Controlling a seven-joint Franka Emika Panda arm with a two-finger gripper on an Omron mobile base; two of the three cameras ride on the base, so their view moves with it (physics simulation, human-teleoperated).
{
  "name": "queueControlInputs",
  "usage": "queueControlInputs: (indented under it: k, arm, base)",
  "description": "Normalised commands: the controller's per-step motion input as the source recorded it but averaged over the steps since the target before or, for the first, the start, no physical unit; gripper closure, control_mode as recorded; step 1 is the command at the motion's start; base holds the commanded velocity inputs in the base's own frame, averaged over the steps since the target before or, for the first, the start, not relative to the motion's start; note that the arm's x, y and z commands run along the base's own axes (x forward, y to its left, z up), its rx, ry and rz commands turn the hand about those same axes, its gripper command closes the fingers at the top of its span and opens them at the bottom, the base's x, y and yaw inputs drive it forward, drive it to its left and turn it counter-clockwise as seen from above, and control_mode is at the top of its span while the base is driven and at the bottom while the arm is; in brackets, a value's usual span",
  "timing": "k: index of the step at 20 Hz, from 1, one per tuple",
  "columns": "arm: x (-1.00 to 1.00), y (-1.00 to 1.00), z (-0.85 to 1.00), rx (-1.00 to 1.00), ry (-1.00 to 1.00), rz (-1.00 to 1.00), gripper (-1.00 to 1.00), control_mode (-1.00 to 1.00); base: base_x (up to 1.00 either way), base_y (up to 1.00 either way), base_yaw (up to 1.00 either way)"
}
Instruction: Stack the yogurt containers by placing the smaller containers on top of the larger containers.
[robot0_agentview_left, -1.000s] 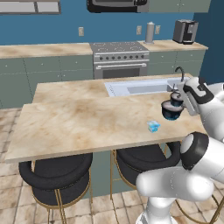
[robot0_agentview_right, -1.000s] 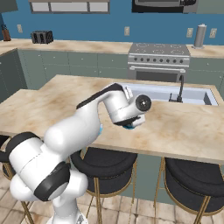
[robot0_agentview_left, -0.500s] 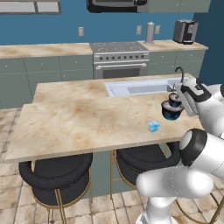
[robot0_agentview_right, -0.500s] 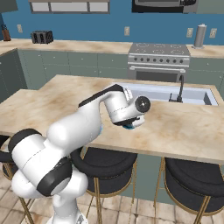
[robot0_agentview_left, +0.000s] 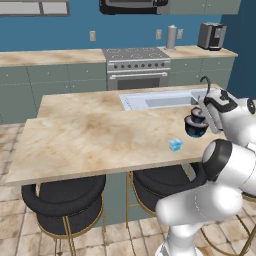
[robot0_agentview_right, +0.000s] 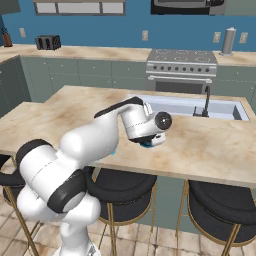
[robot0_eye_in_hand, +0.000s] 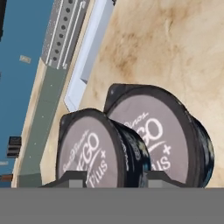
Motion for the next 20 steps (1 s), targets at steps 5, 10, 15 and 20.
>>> queueControlInputs:
  k: [5, 10, 15, 20]
  arm:
    - [0.13, -0.11, -0.11, 0.0, 0.0, 0.0, 1.0, -1.0]
    - [0.17, -0.05, -0.08, 0.0, 0.0, 0.0, 1.0, -1.0]
    - [0.03, -0.02, -0.02, 0.0, 0.0, 0.01, 1.0, -1.0]
    - [0.0, 0.0, 0.0, 0.0, 0.0, 0.0, 1.0, -1.0]
  base:
    - [0.0, 0.0, 0.0]
    - [0.0, 0.0, 0.0]
    - [0.0, 0.0, 0.0]
    - [0.0, 0.0, 0.0]
